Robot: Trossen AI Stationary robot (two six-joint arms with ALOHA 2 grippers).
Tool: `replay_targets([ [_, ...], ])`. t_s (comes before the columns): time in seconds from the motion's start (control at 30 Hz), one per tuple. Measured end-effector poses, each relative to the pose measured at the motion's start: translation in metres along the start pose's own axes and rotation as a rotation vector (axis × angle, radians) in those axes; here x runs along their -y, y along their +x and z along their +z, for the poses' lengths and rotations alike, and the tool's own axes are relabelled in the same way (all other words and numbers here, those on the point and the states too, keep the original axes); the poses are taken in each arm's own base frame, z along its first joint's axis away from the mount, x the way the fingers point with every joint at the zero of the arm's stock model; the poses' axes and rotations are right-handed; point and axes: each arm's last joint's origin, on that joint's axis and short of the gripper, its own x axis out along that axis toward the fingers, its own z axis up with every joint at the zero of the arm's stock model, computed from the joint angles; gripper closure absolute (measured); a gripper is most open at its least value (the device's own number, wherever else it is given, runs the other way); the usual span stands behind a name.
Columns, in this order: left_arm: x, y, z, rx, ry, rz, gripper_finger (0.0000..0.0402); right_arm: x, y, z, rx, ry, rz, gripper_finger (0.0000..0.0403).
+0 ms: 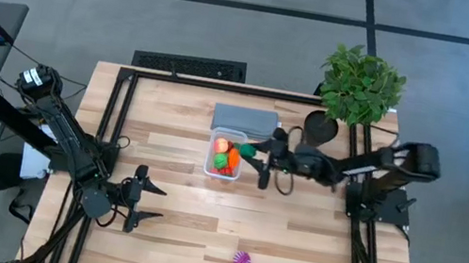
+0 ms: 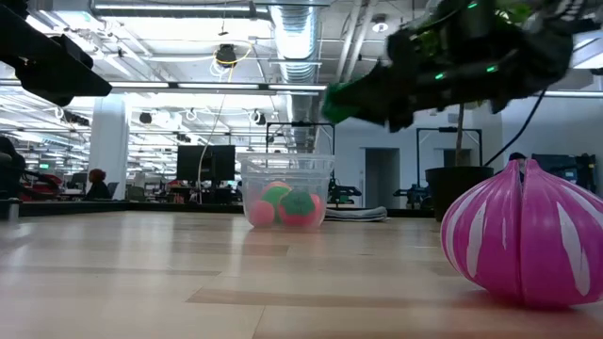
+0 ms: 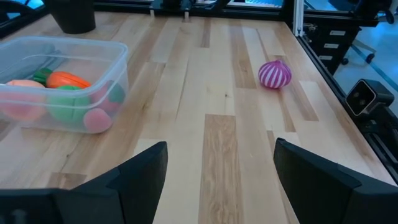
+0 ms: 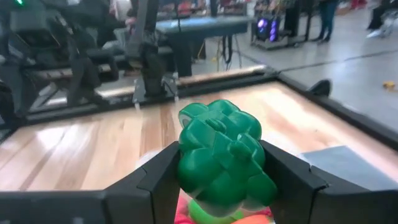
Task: Pick and placing Produce into tupperware
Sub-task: Put the green bell pepper into the transparent bin
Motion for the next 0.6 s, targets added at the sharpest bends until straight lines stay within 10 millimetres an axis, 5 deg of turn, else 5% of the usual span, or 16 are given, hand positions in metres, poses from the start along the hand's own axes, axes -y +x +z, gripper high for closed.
replay_targets([
  [0.37, 0.0, 0.0, 0.0, 0.0, -0.003, 0.0, 0.012, 0.023, 0.053, -0.011, -0.207, 0.03, 0.059, 0.0183],
  [0.6, 0.0, 0.0, 0.0, 0.0, -0.01, 0.0, 0.012, 0.021, 0.059, -0.001, -0.196, 0.001, 0.073, 0.0183],
])
